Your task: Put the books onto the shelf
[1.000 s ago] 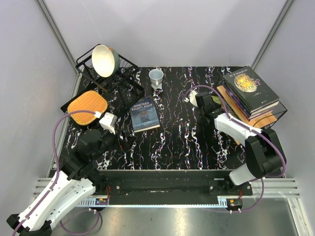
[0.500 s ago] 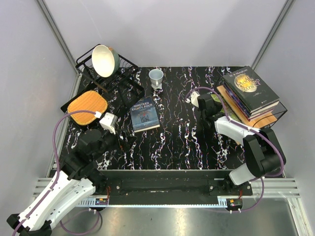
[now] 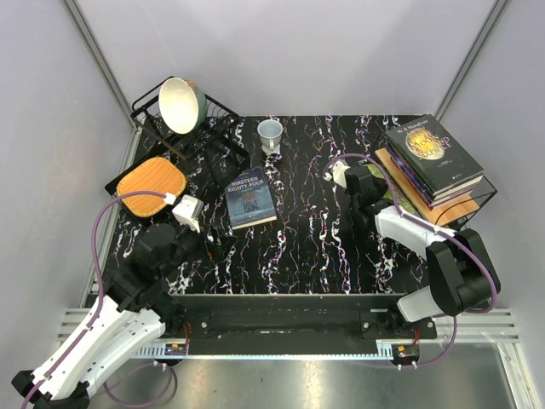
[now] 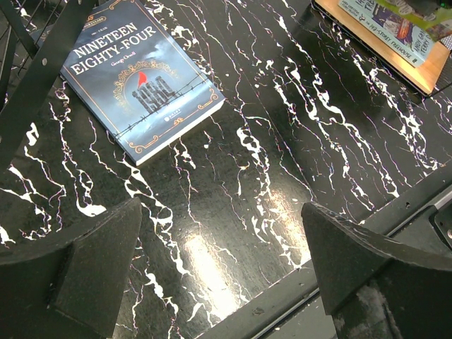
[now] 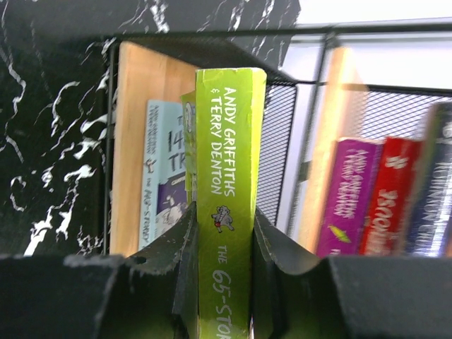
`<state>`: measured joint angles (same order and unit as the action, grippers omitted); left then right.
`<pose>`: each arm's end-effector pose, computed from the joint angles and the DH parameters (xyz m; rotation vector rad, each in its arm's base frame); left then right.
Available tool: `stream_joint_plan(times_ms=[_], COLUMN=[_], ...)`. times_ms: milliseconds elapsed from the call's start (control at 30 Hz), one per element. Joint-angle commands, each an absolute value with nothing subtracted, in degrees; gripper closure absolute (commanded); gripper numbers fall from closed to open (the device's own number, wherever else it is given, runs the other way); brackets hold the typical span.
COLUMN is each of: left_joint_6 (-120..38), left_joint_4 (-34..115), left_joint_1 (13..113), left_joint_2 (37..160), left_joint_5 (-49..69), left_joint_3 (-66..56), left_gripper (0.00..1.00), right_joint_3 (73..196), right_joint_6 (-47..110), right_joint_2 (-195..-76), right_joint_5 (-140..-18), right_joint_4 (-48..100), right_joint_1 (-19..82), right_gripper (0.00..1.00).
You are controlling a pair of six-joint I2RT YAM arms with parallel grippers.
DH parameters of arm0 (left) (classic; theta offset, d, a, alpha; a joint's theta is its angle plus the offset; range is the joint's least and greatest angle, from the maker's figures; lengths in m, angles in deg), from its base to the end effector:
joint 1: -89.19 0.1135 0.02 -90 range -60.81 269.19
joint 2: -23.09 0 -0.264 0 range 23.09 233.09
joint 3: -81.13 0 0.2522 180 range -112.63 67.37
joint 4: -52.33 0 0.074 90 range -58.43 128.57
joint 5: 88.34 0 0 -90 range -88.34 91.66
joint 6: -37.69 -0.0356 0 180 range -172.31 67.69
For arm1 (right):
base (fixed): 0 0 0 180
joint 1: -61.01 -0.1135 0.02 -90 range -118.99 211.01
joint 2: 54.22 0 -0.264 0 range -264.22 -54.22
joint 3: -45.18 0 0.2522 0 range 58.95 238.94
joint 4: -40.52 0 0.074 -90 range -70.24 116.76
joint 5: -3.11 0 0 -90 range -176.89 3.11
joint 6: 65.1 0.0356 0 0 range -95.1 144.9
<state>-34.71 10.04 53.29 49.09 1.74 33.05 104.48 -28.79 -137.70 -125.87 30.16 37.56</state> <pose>0.0966 -0.0700 0.2862 0.3149 1.9492 -0.6211 0.2877 0.1004 0.2148 -1.0350 1.9440 -1.0366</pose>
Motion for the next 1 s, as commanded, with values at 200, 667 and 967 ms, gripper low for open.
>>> stream_joint_plan(times_ms=[200,667,967], left_joint_6=[-34.74,-34.82,-34.82], left_joint_4=[13.17,13.35,13.26], left_joint_1=[53.33,53.42,53.33], left_joint_2=[48.75,49.37,49.46], left_joint_5=[0.61,0.52,0.70], left_joint_3=[33.36,33.36,33.36], left_gripper=[0.01,0.01,0.01], right_joint_3=[100.96,103.86,105.96], right_joint_6=[-27.31,-27.13,-22.66], right_joint_2=[-141.40,-149.40,-145.46], right_joint_5=[-127.94,-123.63,-115.90], right_joint_4=[35.90,36.60,24.32], right_joint_1=[38.68,43.25,43.25], right_gripper=[1.00,0.62,0.27])
